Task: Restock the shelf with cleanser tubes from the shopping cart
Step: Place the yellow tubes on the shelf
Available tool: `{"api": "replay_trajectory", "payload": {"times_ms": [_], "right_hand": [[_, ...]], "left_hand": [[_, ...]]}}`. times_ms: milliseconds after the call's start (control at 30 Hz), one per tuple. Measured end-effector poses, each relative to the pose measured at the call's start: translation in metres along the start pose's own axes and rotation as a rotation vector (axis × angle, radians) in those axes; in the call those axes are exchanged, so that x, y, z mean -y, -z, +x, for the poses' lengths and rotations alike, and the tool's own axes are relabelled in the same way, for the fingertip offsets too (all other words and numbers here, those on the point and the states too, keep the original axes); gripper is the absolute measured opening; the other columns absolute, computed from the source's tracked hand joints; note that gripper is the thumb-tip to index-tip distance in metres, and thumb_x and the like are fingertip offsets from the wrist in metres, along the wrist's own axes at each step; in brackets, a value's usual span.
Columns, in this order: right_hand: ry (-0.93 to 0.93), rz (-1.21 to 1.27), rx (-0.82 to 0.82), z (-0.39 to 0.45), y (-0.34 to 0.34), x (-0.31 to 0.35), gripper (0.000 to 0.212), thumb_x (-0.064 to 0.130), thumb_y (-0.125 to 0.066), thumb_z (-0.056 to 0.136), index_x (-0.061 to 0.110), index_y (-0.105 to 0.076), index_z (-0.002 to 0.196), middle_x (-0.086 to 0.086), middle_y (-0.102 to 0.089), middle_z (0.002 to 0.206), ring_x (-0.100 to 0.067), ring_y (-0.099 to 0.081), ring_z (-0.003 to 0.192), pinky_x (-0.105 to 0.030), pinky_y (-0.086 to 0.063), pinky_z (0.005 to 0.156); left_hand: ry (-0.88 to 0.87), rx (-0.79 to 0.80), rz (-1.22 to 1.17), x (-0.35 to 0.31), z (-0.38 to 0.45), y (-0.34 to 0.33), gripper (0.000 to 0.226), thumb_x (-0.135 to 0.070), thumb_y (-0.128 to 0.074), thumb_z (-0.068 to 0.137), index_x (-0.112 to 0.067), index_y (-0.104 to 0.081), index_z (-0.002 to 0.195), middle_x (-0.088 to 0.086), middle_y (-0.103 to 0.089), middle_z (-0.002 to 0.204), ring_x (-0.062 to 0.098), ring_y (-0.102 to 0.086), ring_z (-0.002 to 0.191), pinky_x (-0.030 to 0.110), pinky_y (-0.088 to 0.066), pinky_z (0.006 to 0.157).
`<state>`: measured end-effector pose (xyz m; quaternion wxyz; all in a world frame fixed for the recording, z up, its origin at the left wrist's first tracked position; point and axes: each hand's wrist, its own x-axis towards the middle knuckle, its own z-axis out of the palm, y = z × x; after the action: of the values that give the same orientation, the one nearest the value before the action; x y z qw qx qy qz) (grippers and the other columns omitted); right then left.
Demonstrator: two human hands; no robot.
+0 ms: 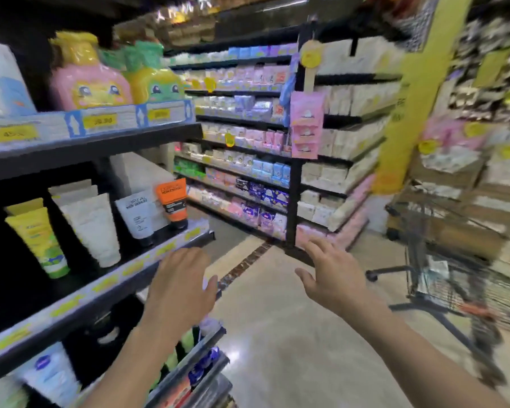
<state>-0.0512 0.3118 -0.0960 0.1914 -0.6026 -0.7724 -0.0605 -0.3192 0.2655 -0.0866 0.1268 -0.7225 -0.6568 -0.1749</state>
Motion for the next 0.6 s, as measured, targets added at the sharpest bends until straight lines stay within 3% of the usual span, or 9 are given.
{"api": "replay_trajectory", "payload": {"times_ms": [67, 233, 400, 600], "right_hand": [[-0.054, -0.016, 0.023, -0.006, 0.003, -0.050, 0.055, 0.044, -0.060, 0.088, 0.026, -0.050, 0.138, 0.002, -0.055, 0.137, -0.027, -0.053, 0.121, -0.040, -0.048, 0.095], [-0.162, -0.044, 0.029, -0.023, 0.018, -0.177, 0.057, 0.050, -0.053, 0.088, 0.032, -0.043, 0.141, 0.007, -0.050, 0.140, -0.023, -0.047, 0.128, -0.038, -0.044, 0.099], [-0.250, -0.014, -0.018, -0.045, 0.039, -0.297, 0.052, 0.047, -0.054, 0.092, 0.029, -0.044, 0.140, 0.006, -0.051, 0.138, -0.021, -0.047, 0.126, -0.039, -0.043, 0.102], [-0.382, -0.035, -0.082, -0.076, 0.052, -0.408, 0.044, 0.040, -0.056, 0.094, 0.027, -0.050, 0.135, 0.005, -0.054, 0.136, -0.022, -0.047, 0.126, -0.040, -0.044, 0.102]], "left_hand": [[-0.084, -0.010, -0.012, -0.046, 0.020, -0.018, 0.031, -0.029, -0.075, 0.074, -0.015, -0.071, 0.101, 0.002, -0.070, 0.096, 0.028, -0.066, 0.092, 0.038, -0.053, 0.081], [-0.235, -0.010, -0.041, -0.175, 0.072, -0.058, 0.045, -0.042, -0.044, 0.075, -0.017, -0.071, 0.101, 0.003, -0.069, 0.093, 0.028, -0.067, 0.088, 0.039, -0.054, 0.078], [-0.368, -0.010, -0.133, -0.302, 0.124, -0.092, 0.042, -0.039, -0.054, 0.076, -0.017, -0.070, 0.107, 0.001, -0.069, 0.101, 0.027, -0.065, 0.095, 0.039, -0.051, 0.083], [-0.525, 0.036, -0.173, -0.428, 0.163, -0.133, 0.049, -0.043, -0.043, 0.078, -0.016, -0.070, 0.108, 0.002, -0.070, 0.101, 0.028, -0.065, 0.096, 0.039, -0.051, 0.085]]}}
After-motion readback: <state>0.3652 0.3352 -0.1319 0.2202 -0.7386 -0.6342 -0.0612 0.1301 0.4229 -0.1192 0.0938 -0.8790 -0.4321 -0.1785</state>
